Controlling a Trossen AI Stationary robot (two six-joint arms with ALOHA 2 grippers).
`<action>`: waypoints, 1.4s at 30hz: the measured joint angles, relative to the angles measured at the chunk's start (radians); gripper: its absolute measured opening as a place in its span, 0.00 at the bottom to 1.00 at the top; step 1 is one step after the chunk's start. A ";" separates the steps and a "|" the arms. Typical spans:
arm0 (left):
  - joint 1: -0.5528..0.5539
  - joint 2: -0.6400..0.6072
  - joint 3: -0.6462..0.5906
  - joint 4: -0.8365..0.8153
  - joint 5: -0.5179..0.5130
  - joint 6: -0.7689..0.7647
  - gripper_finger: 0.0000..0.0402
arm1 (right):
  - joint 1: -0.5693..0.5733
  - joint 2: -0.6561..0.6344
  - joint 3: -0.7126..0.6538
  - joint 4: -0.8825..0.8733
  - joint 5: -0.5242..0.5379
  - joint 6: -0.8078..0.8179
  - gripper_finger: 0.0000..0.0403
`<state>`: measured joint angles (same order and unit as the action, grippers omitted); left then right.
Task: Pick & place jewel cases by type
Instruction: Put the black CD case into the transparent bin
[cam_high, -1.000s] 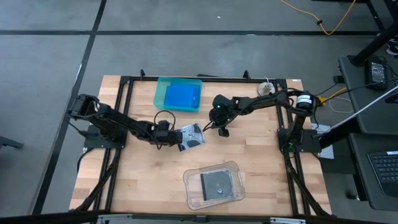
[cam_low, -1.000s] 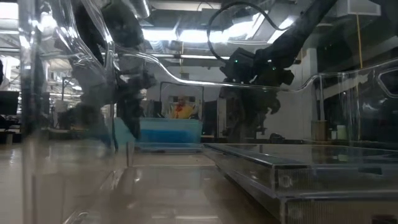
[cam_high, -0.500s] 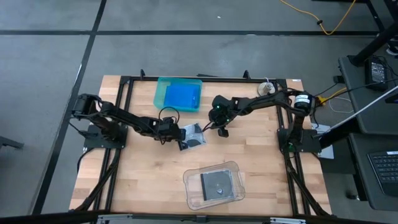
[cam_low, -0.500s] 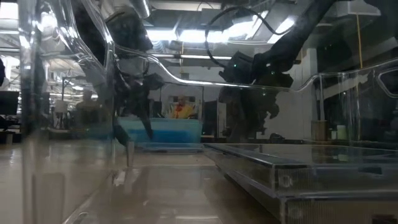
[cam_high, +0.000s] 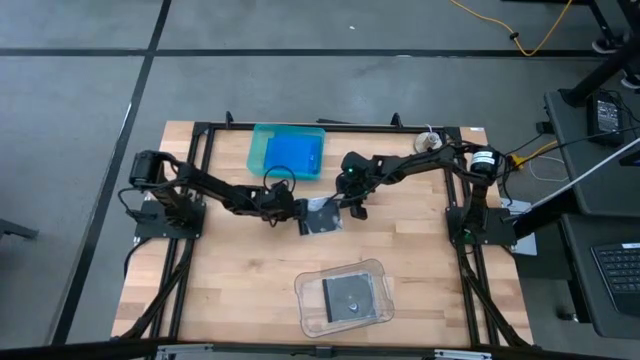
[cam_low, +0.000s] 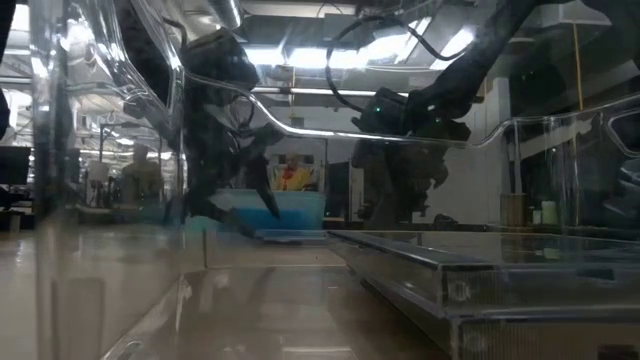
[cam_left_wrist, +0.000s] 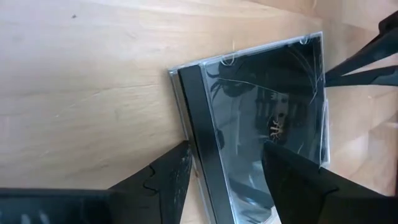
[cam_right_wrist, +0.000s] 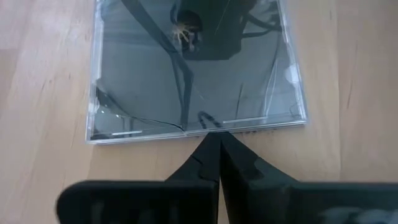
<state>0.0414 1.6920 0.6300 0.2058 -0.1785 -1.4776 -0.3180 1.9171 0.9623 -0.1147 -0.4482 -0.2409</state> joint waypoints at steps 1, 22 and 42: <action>0.003 0.000 0.000 0.001 -0.003 0.000 0.47 | 0.000 0.000 0.000 -0.001 -0.003 0.001 0.01; 0.018 -0.155 0.047 -0.031 -0.120 0.198 0.47 | 0.000 0.002 -0.002 0.002 -0.003 -0.006 0.01; 0.040 -0.076 0.124 0.014 0.092 0.209 0.47 | 0.001 0.004 0.000 0.027 -0.004 -0.003 0.01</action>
<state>0.0810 1.6159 0.7540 0.2196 -0.0870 -1.2682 -0.3168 1.9213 0.9623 -0.0875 -0.4522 -0.2443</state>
